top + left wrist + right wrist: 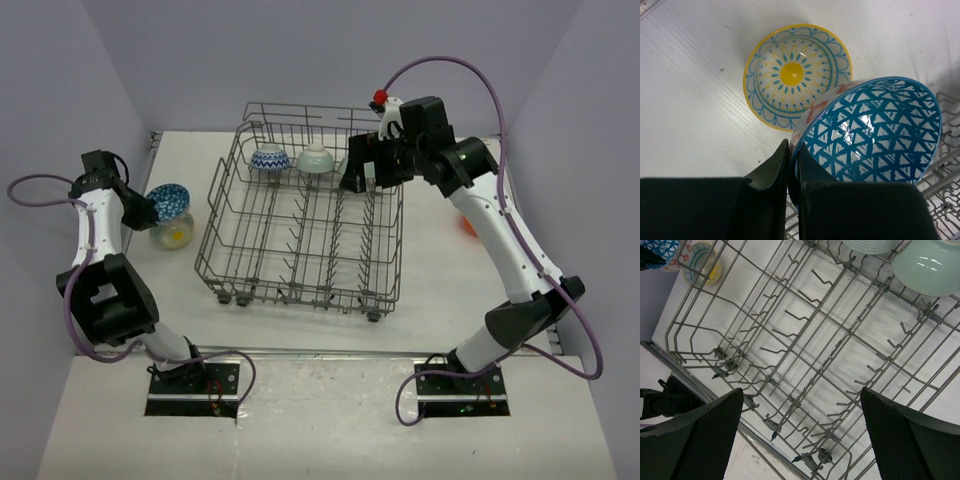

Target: Unload the bowls from the dish rack

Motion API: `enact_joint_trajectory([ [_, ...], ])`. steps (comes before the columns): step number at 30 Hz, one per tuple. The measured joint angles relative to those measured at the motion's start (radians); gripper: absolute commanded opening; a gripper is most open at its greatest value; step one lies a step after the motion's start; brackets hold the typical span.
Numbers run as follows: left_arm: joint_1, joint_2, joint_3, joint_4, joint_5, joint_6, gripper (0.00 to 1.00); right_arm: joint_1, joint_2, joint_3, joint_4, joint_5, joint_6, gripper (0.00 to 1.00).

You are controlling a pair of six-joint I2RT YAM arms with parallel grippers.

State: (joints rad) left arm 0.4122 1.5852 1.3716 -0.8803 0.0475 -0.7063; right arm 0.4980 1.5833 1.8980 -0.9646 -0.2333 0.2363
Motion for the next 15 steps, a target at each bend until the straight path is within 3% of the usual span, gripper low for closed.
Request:
enact_joint_trajectory([
  [15, 0.026, 0.087, -0.030, 0.050, -0.065, 0.050, 0.00, -0.030, 0.002, -0.002, 0.014, -0.058, 0.010, 0.99],
])
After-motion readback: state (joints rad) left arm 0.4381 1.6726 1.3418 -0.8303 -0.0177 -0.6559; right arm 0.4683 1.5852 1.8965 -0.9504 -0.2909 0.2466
